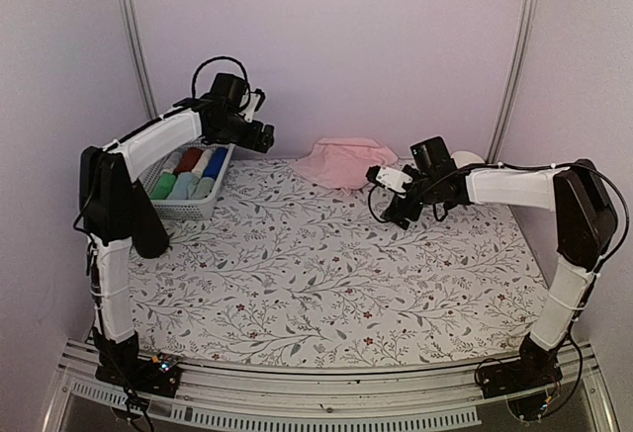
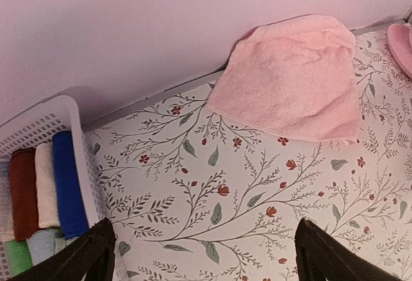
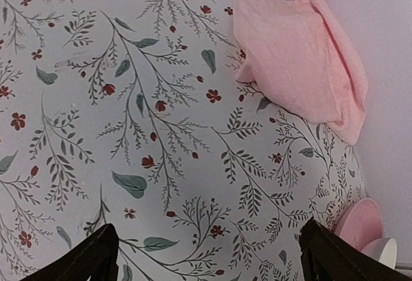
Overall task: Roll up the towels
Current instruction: Pick up the towel from the center of the board.
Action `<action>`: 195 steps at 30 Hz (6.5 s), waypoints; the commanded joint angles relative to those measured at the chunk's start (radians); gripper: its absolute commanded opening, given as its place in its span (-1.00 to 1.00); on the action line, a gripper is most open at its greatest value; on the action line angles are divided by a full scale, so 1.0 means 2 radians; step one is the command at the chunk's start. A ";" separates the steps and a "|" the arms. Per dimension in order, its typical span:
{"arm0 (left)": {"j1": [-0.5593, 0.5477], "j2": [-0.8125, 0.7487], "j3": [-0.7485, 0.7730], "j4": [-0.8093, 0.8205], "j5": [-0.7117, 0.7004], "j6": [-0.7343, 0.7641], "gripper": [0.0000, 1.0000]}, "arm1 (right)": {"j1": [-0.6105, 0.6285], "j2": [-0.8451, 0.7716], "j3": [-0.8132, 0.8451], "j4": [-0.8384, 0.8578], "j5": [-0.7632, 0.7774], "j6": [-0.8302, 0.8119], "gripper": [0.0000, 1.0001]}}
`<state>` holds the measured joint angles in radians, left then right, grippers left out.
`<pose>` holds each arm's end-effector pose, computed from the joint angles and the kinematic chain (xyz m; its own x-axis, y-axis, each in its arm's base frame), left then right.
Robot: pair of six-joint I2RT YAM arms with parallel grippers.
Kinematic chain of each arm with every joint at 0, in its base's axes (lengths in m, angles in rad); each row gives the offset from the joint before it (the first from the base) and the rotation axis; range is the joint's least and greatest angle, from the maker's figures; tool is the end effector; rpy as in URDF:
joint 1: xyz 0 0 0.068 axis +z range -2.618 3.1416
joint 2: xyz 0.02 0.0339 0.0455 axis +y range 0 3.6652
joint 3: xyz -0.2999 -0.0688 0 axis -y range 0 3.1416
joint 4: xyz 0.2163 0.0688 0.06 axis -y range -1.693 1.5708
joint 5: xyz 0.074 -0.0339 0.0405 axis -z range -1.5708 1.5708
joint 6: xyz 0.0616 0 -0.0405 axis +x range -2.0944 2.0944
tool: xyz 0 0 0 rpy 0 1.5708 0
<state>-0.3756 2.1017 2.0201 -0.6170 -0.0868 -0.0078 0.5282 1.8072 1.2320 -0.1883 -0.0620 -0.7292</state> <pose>0.4634 -0.1770 0.3272 -0.6007 0.2285 -0.7662 0.2990 0.9529 0.0498 0.3455 0.2060 0.2441 -0.0845 -0.8192 -0.5673 -0.8018 0.3938 -0.4494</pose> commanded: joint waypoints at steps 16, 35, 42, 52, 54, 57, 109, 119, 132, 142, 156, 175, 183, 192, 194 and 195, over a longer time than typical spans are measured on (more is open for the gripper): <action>-0.112 -0.057 -0.180 0.095 -0.031 -0.088 0.95 | -0.016 0.210 0.275 -0.032 0.032 0.040 0.98; -0.165 -0.228 -0.427 0.194 -0.057 -0.126 0.95 | 0.028 0.366 0.387 0.057 0.203 0.043 0.86; -0.173 -0.237 -0.449 0.204 -0.078 -0.124 0.95 | 0.029 0.410 0.437 0.070 0.227 0.021 0.64; -0.173 -0.231 -0.471 0.224 -0.083 -0.117 0.95 | 0.029 0.394 0.454 0.033 0.205 -0.002 -0.91; -0.173 -0.231 -0.477 0.229 -0.080 -0.116 0.94 | 0.028 0.363 0.427 0.021 0.189 -0.001 -0.95; -0.174 -0.239 -0.491 0.243 -0.077 -0.113 0.94 | 0.028 0.285 0.352 0.017 0.148 0.004 -0.95; -0.303 0.037 -0.377 0.500 -0.091 0.145 0.72 | -0.037 -0.050 0.022 -0.093 -0.040 0.034 -0.95; -0.284 -0.008 -0.427 0.504 -0.104 0.183 0.79 | -0.043 -0.042 0.012 -0.046 0.049 0.053 -0.95; -0.281 0.008 -0.426 0.506 -0.088 0.271 0.74 | -0.051 0.029 0.022 -0.025 0.102 0.072 -0.95; -0.285 0.033 -0.402 0.499 -0.079 0.293 0.66 | -0.058 0.063 0.030 -0.022 0.109 0.078 -0.95; -0.295 0.070 -0.368 0.482 -0.101 0.321 0.37 | -0.058 0.060 0.031 -0.022 0.104 0.079 -0.94; -0.302 0.063 -0.387 0.482 -0.121 0.308 -0.94 | -0.058 0.057 0.031 -0.021 0.100 0.079 -0.93; -0.301 0.038 -0.368 0.473 -0.109 0.273 -1.00 | -0.058 0.054 0.029 -0.021 0.084 0.076 -0.92; -0.295 -0.016 -0.354 0.439 -0.104 0.194 -1.00 | -0.058 0.028 0.020 -0.021 0.042 0.064 -0.51; -0.294 -0.021 -0.346 0.419 -0.097 0.177 -1.00 | -0.058 0.024 0.018 -0.021 0.035 0.061 -0.50; -0.293 -0.021 -0.339 0.405 -0.094 0.168 -1.00 | -0.058 0.022 0.018 -0.022 0.033 0.061 -0.49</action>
<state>-0.9714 2.1082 1.2938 0.2718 -0.3130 0.4301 0.4175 1.9049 1.2701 -0.2417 0.0559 -0.5991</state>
